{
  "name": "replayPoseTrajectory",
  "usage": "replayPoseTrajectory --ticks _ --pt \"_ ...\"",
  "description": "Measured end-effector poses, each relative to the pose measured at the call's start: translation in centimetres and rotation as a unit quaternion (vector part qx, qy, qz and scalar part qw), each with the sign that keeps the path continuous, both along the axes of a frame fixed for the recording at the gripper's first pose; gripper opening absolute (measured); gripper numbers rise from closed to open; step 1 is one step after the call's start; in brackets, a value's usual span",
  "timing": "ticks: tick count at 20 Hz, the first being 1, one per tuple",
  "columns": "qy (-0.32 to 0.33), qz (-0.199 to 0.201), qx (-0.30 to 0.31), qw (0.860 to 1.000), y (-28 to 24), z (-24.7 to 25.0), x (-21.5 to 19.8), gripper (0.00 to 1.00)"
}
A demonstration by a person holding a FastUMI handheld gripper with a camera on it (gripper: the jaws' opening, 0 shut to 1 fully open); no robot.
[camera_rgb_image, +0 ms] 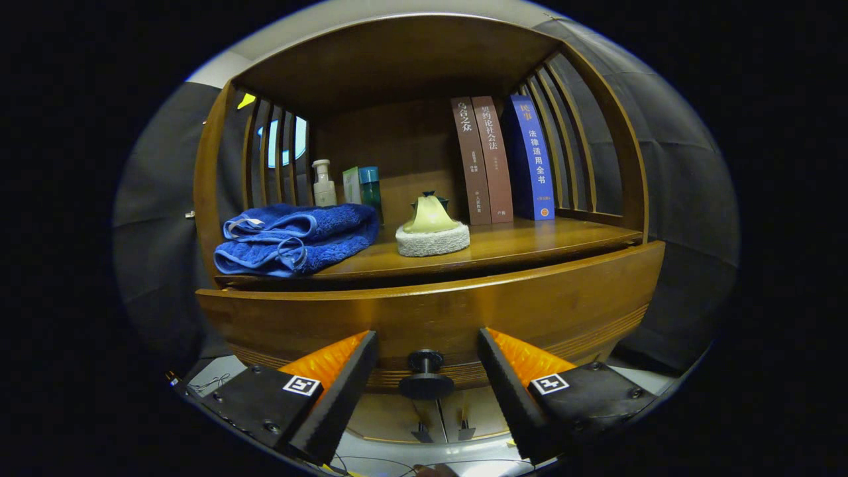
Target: Pull open the drawer, take out the items inside it, and place them on the countertop above the cabinet.
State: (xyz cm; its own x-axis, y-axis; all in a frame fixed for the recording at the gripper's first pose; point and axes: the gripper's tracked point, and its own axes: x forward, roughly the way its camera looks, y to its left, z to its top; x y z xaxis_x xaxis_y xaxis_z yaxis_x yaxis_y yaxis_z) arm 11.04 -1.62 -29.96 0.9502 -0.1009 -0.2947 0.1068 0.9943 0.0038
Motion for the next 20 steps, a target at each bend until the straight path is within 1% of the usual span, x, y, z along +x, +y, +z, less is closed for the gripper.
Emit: replayPoseTrajectory --ticks 10,20 --pt "0.002 -0.003 -0.004 1.0 0.0 -0.3 1.9 1.0" --pt "0.0 -0.005 -0.001 1.0 0.0 -0.4 2.1 0.99"
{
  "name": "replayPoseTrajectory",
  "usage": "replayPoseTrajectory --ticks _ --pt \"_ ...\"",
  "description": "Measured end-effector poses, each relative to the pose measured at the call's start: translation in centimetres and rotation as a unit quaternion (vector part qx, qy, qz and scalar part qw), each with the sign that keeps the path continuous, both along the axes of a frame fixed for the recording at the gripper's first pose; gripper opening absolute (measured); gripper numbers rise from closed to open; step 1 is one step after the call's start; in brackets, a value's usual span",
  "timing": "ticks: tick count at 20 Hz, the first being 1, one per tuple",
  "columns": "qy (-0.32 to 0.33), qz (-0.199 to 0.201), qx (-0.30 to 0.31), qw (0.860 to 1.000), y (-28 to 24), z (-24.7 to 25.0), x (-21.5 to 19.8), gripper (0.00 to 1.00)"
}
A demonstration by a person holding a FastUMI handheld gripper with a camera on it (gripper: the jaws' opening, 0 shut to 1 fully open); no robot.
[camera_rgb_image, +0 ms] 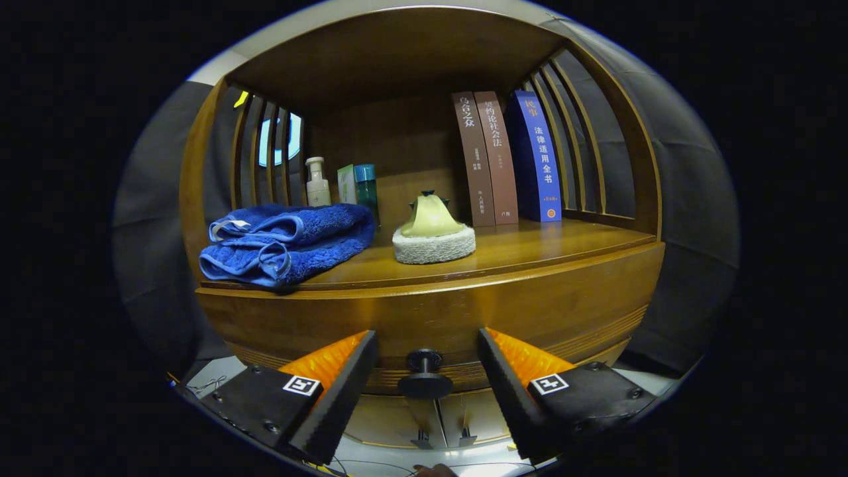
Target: Pull open the drawer, take out the items inside it, and place them on the countertop above the cabinet.
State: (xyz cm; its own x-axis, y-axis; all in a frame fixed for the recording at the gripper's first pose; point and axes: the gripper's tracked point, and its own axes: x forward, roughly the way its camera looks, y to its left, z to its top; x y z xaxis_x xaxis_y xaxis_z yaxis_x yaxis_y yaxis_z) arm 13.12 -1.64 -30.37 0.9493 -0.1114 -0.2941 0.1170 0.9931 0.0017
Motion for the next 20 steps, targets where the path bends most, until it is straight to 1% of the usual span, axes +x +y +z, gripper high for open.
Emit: replayPoseTrajectory --ticks 4,7,11,15,18,20 --pt "0.005 0.0 0.004 1.0 0.1 -0.2 -0.1 0.99" --pt "0.008 0.011 0.002 1.0 0.4 0.2 -0.3 0.99" --pt "0.0 0.01 -0.003 1.0 0.3 2.2 -1.6 1.0" --pt "-0.023 0.01 -0.018 1.0 0.5 6.9 -3.1 0.99" --pt "-0.048 0.015 -0.032 0.998 1.0 11.7 -4.3 0.99" --pt "-0.057 0.019 -0.03 0.998 1.6 14.8 -4.9 0.99"
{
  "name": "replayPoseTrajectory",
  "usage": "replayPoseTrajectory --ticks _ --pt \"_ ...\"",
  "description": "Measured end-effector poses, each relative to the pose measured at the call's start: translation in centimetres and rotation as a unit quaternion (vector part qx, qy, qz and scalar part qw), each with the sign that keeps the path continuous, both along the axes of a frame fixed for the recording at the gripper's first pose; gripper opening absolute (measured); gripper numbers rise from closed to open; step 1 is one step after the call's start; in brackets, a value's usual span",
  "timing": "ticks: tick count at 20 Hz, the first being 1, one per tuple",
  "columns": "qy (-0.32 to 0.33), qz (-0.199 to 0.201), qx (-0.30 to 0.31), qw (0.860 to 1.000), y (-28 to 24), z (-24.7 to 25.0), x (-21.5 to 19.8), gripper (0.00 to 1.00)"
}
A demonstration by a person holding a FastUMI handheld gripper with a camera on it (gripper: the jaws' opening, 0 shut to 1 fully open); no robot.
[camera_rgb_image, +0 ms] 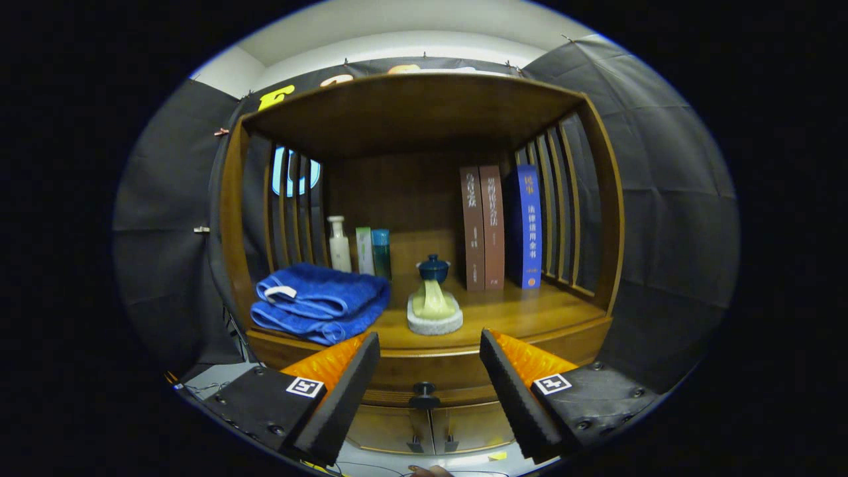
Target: Pull open the drawer, take out the items inside it, and place them on the countertop above the cabinet.
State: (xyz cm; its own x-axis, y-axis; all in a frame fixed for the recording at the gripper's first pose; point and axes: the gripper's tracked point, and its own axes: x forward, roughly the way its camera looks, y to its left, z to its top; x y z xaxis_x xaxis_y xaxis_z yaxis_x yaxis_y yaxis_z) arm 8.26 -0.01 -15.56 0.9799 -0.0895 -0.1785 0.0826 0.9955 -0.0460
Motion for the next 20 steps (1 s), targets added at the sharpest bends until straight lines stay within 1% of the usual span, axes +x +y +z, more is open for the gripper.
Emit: replayPoseTrajectory --ticks 6,10,15,20 --pt "-0.032 0.016 -0.008 0.999 1.9 8.5 -2.0 0.99" --pt "-0.046 0.032 -0.009 0.998 3.2 12.4 -3.4 0.99" --pt "-0.071 0.043 -0.004 0.997 3.9 15.4 -5.3 0.99" --pt "-0.075 0.05 -0.003 0.996 4.1 16.3 -6.3 0.99"
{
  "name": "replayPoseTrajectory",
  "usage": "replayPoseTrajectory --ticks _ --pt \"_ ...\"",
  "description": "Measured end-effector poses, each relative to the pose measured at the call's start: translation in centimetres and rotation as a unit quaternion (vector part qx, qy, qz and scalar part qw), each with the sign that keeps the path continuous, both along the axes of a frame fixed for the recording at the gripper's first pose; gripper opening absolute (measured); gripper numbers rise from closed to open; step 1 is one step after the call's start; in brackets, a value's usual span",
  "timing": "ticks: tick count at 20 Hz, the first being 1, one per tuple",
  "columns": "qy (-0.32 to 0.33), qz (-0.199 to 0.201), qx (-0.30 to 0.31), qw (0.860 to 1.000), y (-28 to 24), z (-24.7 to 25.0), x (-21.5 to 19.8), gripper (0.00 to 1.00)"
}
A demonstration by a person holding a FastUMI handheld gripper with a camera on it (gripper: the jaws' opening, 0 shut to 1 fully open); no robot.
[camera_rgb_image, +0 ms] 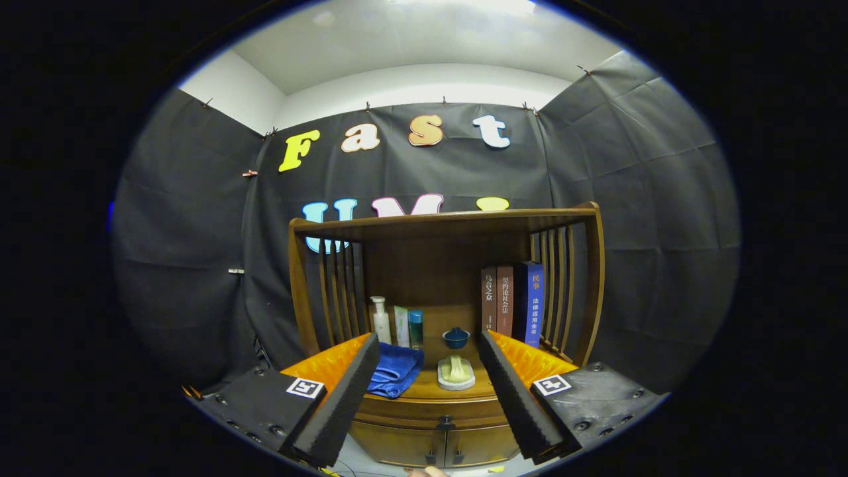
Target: Pull open the drawer, take out the items inside it, and place them on the countertop above the cabinet.
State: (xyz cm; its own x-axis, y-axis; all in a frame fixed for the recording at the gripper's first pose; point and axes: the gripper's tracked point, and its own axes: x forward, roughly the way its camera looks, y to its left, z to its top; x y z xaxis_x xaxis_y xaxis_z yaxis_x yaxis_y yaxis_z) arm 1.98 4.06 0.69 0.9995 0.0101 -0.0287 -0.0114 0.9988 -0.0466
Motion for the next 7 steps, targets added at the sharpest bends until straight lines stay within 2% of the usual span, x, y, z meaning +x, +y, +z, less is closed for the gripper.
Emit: replayPoseTrajectory --ticks 7 --pt "-0.004 -0.004 0.006 1.0 -0.54 0.44 -0.47 0.99"
